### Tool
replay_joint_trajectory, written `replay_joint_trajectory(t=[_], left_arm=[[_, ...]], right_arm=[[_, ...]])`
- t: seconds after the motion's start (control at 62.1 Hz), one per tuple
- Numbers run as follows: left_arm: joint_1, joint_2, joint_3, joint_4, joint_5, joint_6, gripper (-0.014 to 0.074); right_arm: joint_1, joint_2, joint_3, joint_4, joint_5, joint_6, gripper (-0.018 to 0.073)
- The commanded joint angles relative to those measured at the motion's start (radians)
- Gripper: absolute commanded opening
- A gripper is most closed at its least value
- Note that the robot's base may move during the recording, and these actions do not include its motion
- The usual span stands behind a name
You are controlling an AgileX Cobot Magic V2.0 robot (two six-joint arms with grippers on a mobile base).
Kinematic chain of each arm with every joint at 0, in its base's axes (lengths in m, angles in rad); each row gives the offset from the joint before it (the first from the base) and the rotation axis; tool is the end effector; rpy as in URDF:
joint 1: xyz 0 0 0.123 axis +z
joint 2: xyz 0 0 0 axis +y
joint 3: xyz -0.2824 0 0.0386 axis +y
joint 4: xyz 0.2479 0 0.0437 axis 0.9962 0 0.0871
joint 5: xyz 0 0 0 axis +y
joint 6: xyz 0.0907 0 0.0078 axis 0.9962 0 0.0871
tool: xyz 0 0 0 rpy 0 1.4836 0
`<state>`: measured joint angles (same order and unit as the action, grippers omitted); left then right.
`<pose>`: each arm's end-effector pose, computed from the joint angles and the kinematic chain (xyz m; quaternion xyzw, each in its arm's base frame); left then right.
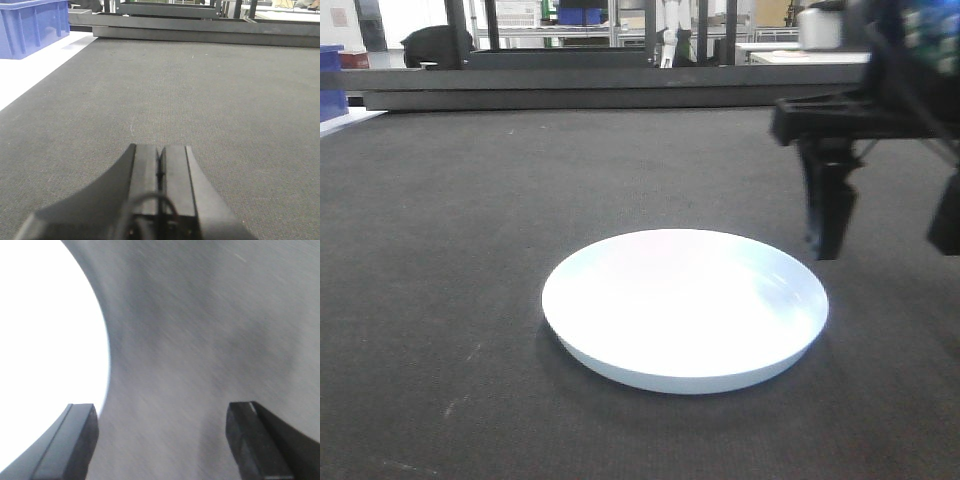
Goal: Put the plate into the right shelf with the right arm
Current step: 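Lower the right gripper onto the rim of the white plate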
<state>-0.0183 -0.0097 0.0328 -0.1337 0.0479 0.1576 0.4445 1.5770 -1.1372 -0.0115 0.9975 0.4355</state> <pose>0.0571 -0.0016 0.1982 0.0171 0.7010 -0.0002 0.7130 0.2740 0.1295 0.2503 -0.0070 0.9939 0.0423 0.1018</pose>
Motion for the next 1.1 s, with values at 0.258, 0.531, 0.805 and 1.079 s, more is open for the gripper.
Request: replay_joint_trajectory(t=[0.258,0.531,0.805,1.079], left_arm=[[-0.002,-0.010,0.010,-0.008,-0.090,-0.007,-0.0128],[-0.002,-0.010,0.010,-0.008,-0.090,-0.007,-0.0128],[-0.002,-0.010,0.010,-0.008,-0.090,-0.007,-0.0128],[-0.002,-0.010,0.010,-0.008,-0.090,-0.007,-0.0128]], right_arm=[[0.024,0.146,-0.130,0.026,0.001,0.071,0.0623],[0.025,0.158,-0.127,0.031,-0.026,0.082,0.0616],[0.025,0.156,-0.127,0.053,-0.015,0.082,0.0266],[0.025,0.118,-0.127,0.060,0.005,0.081,0.0051]])
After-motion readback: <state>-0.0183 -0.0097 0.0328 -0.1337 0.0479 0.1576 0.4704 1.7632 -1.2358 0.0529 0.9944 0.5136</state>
